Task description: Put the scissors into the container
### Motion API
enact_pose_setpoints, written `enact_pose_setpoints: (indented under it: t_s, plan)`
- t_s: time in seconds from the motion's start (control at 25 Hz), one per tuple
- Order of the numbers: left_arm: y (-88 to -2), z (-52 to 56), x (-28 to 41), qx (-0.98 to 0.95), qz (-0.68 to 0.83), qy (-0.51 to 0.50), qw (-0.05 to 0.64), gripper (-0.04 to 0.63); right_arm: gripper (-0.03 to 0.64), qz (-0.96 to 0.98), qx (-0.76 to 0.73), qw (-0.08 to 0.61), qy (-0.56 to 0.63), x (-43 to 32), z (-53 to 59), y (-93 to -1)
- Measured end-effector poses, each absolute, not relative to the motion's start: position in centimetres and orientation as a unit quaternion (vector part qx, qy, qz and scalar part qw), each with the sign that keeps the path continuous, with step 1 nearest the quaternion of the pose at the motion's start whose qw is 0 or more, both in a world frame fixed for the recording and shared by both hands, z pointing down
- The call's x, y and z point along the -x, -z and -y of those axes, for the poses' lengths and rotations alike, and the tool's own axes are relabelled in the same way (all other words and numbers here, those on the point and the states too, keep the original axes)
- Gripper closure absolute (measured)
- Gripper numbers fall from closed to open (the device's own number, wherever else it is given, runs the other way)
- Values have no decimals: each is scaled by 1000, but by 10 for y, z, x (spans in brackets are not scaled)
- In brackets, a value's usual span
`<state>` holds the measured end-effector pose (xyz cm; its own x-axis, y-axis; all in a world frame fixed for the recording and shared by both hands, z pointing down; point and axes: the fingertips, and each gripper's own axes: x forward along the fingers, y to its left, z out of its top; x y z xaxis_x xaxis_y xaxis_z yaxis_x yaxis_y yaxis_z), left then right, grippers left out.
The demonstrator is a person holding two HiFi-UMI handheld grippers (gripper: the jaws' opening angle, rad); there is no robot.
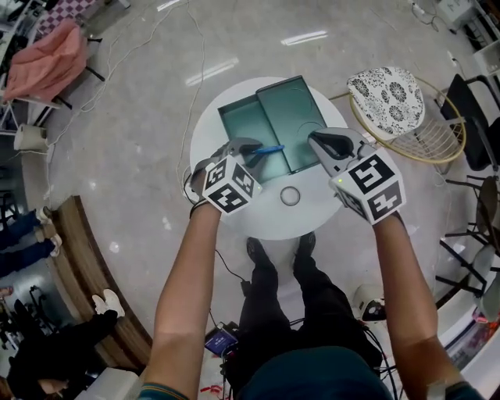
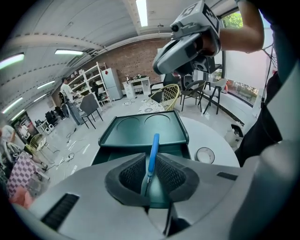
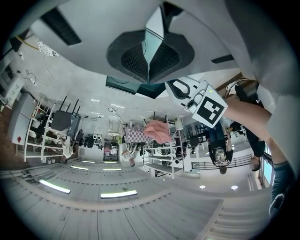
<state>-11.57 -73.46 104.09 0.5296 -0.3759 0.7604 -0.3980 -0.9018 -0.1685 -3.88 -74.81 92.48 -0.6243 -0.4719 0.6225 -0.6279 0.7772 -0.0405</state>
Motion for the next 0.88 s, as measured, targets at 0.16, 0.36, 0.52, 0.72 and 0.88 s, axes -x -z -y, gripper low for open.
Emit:
enact_pose_setpoints:
  t_s: [0.16,0.36,0.52,0.72,0.88]
  plan:
    - [-1027,722,129,-874,202,-441,15,532,577,894,-310,299,-122,55,747,-904]
    - [-1002,710,142,-874,194,-446,18,532,577,897,-311,293,-115,68,741,-879]
    - [-966,708,154,-874,208,-440,7,532,577,899,-314,287,-107,78,735,-849]
    - [-910,702,160,-880,236,-411,11,532,577,902,-316,280,-90,82,724,-808]
    - [-852,692,170,-888,268,-373,23,534,577,905,-317,276,-69,90,708,-768]
